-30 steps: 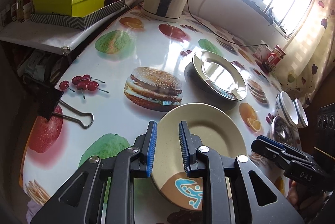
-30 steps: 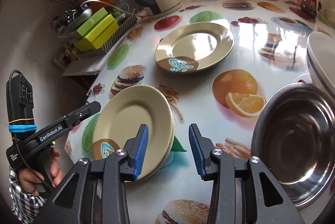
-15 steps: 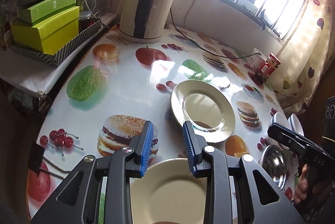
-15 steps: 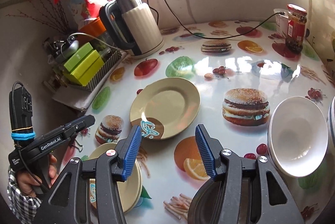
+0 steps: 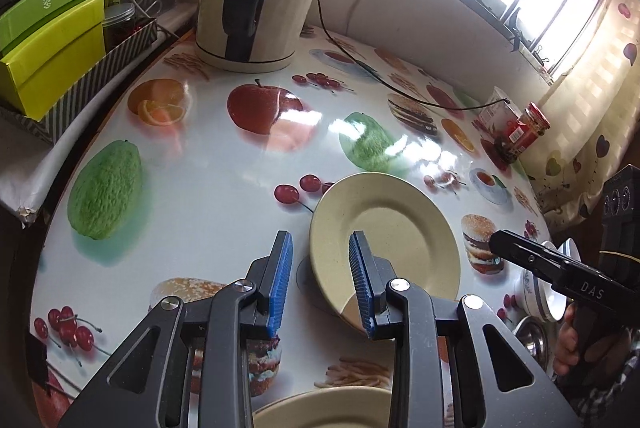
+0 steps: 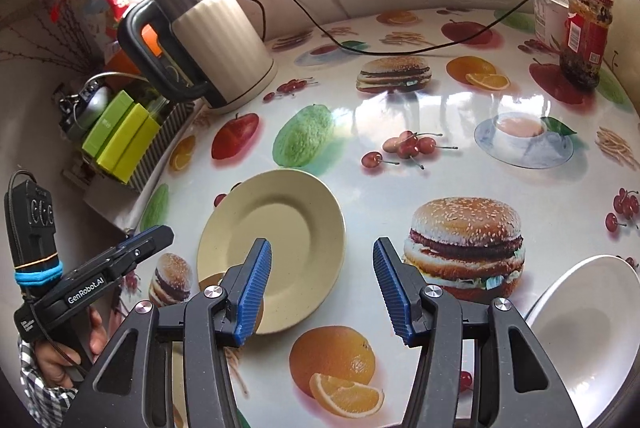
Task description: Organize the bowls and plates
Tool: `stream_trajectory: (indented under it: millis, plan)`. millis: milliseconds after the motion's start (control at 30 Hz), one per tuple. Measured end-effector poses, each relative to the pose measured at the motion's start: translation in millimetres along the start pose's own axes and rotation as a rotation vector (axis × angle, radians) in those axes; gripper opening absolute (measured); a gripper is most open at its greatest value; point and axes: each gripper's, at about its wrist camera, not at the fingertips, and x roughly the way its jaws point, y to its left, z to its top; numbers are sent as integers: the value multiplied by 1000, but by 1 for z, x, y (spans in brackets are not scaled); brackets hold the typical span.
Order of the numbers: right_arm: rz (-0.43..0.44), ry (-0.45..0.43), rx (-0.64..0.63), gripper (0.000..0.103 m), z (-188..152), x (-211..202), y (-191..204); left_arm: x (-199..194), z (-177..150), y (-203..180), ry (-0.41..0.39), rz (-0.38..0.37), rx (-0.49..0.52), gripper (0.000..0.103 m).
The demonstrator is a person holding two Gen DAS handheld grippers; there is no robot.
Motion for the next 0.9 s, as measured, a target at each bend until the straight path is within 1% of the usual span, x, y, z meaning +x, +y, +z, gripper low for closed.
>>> stream_trajectory:
  millis: [100,167,333,467,600,900]
  plan:
    - [-2,8,10,53,4,10,-4,10,4,0,6,-2,-5,30]
    - [15,21,21,52,6,16,-8,15,5,1,12,-8,-8,30]
    - [10,53,29,39,6,31,-13,27,7,7,32,-10,-27,30]
    - [17,79,39,34,4,40,-16,35,5,8,51,-5,-32,30]
    - [21,87,46,33,4,46,-17,37,6,9,50,-14,-34,30]
    - [41,96,56,25,4,52,-18,43,5,13,70,-42,-61,30]
